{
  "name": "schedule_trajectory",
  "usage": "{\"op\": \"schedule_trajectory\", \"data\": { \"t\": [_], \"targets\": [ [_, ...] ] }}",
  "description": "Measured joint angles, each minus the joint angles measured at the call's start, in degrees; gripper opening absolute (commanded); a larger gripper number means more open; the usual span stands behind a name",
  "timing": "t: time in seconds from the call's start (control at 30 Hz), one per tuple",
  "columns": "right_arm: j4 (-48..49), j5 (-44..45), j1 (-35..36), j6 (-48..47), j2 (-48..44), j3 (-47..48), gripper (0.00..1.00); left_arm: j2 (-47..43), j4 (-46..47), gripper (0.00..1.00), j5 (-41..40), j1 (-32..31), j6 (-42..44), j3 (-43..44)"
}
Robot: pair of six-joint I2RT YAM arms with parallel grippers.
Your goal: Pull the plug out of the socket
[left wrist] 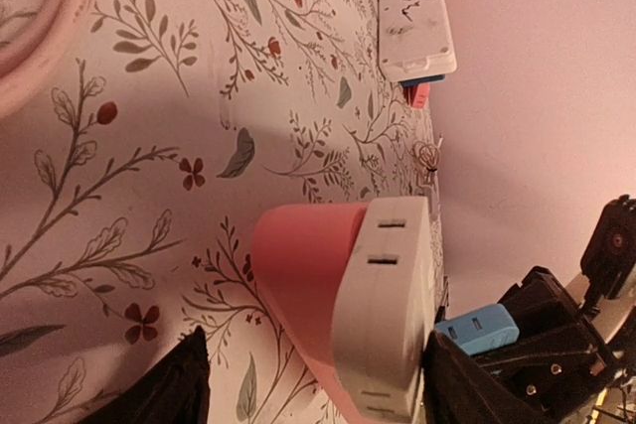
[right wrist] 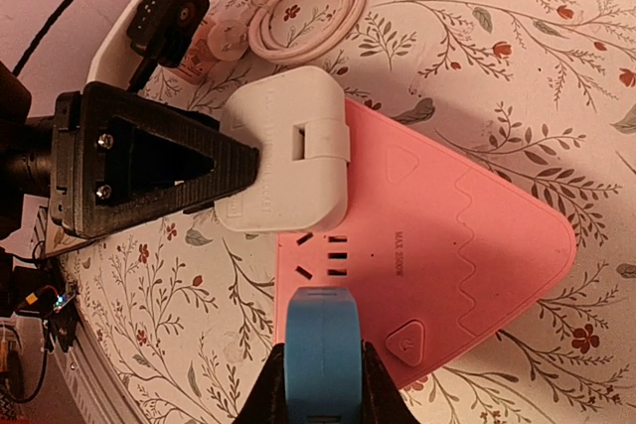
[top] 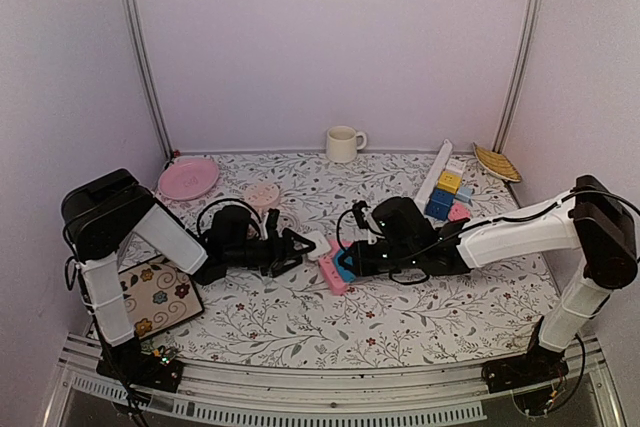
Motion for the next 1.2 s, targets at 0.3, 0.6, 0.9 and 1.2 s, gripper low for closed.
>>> {"op": "schedule_trajectory", "data": {
  "t": [0.3, 0.6, 0.9, 1.2],
  "targets": [
    [7.9, -2.2, 0.0, 2.8, -0.1, -3.5, 0.03, 0.6, 1.9, 0.78, 1.2, -1.2, -1.4, 0.0],
    [13.4, -3.2, 0.0, 5.1, -0.3, -6.2, 0.03, 1.9, 6.3, 0.55, 2.3, -2.1, -4.7, 0.2],
    [16.2, -4.4, -0.1, 5.8, -0.3, -8.0, 0.03, 4.7, 12.4, 0.32, 3.3, -2.2, -8.4, 0.1],
    [18.4, -5.0, -0.1, 5.7, -1.7, -10.1, 0.03, 3.7, 9.9, 0.23, 1.9, -2.6, -6.5, -0.1]
  ]
}}
